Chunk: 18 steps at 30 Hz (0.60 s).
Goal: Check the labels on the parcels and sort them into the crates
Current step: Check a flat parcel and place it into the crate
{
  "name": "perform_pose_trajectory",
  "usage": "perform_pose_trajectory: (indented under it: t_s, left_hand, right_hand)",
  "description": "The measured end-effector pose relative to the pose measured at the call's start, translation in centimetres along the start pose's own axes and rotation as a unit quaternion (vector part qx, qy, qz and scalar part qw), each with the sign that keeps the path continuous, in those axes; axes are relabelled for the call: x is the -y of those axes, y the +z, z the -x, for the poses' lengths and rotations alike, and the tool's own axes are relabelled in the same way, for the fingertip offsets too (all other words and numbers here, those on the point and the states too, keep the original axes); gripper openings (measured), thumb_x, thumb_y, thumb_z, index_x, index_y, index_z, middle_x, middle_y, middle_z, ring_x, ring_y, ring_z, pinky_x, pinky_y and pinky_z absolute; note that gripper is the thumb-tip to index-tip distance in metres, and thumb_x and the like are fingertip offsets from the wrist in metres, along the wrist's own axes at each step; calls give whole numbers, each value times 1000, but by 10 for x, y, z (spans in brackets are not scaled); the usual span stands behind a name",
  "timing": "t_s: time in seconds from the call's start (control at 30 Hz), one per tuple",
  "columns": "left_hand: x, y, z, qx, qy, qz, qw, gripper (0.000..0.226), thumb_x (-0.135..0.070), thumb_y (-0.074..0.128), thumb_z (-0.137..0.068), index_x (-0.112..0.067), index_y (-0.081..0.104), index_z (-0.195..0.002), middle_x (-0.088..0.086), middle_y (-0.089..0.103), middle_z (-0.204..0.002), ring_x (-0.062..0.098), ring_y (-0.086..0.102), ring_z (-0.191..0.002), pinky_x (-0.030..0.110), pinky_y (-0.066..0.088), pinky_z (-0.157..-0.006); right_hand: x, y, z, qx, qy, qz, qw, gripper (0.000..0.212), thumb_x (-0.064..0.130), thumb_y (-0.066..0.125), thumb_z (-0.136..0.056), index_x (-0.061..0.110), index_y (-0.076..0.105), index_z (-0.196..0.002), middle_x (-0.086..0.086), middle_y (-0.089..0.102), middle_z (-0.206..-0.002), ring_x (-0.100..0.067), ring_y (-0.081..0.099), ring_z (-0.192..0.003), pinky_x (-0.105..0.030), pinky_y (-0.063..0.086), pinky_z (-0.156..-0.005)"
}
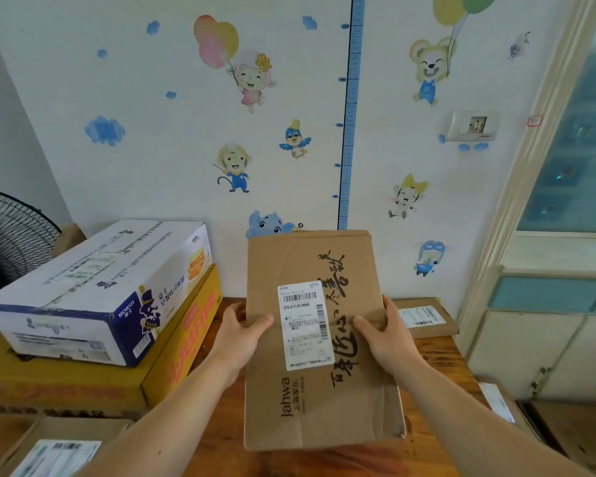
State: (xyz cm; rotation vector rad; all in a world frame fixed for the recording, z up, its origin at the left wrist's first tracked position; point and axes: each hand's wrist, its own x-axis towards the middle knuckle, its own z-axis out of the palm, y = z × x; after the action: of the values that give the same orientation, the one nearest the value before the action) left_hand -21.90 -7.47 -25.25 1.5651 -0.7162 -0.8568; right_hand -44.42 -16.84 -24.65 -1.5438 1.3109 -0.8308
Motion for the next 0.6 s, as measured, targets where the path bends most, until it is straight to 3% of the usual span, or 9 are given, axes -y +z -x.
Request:
perform_pose_trajectory:
  t_s: [0.07,0.17,0.3,0.47,0.6]
  left_hand:
    - [-9,1,1,-4,4,13,1000,62,-25,77,-84,-15,36,-131,4,63,-113,23,67,-99,45,56,-87]
    - [-34,2,3,8,28,34,999,48,-22,72,-88,-20,39,-123,7,62,-113,26,67,-99,48,56,-86]
    - [-77,4,7,43,107,41,993,47,-21,63,-94,-25,44,-137,2,64,-121,21,70,-97,36,58,-73]
    - [-113,14,20,64,184,28,980,45,-17,57,-97,-43,44,-131,-12,70,-104,8,72,-85,27,57,-66]
    - [-113,29,25,77,186,40,979,42,-16,57,-97,-47,47,-124,-14,74,-93,13,73,-82,36,58,-70]
  right_hand:
    - [8,-5,-3,-14,0,-4,1000,66,38,65,-92,27,31,-147,5,58,-118,-14,55,-102,-40,49,-93]
    - [27,-17,-5,-25,-14,-6,1000,67,42,65,-91,25,33,-147,0,59,-129,-18,58,-105,-40,50,-94]
    - [61,-40,-5,-39,-53,-57,996,66,40,64,-92,28,35,-149,2,59,-131,-17,60,-107,-41,51,-95]
    - [84,-66,1,-51,-102,-114,987,59,36,59,-96,45,33,-148,11,60,-122,-5,60,-99,-28,50,-79]
    - [81,-79,10,-72,-109,-109,985,64,36,59,-96,48,26,-150,15,59,-120,2,55,-93,-23,46,-74]
